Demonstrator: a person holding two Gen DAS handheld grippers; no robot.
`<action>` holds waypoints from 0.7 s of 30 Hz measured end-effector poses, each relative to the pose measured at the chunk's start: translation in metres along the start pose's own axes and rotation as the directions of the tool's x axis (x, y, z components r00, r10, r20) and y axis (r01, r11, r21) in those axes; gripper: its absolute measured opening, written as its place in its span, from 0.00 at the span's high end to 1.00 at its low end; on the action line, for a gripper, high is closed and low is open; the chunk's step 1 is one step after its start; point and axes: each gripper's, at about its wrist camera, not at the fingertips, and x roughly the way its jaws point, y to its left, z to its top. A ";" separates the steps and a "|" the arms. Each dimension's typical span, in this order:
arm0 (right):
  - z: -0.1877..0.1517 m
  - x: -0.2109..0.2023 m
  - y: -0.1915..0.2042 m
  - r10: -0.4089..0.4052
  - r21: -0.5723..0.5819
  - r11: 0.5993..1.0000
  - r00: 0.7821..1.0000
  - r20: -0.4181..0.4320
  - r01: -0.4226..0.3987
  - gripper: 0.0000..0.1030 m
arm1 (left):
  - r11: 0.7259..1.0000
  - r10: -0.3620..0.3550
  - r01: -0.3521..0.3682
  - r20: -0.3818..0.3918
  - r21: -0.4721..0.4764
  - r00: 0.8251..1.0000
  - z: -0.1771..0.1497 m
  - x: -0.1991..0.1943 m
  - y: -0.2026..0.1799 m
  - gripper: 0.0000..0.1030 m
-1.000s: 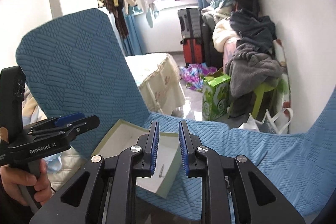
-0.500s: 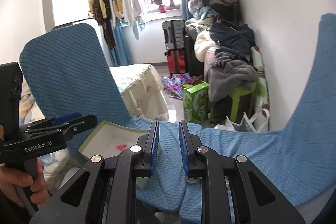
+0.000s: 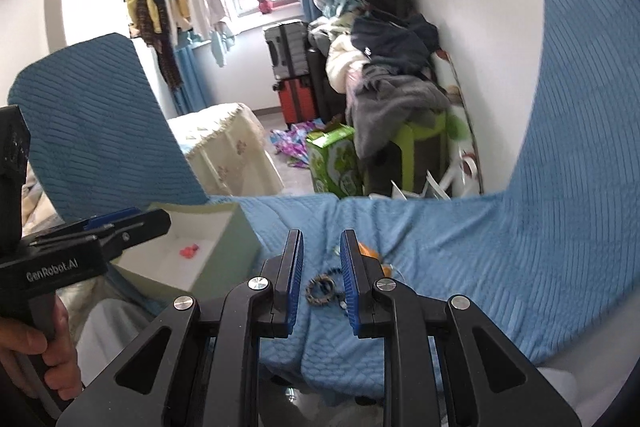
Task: Organize jewelry
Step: 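Move both open tools back to the jewelry pile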
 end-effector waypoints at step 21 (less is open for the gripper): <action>-0.062 0.080 -0.068 -0.003 0.088 0.996 0.991 -0.135 0.015 0.83 | 0.998 -0.057 0.050 -0.191 -0.041 0.980 -0.050 0.121 0.003 0.43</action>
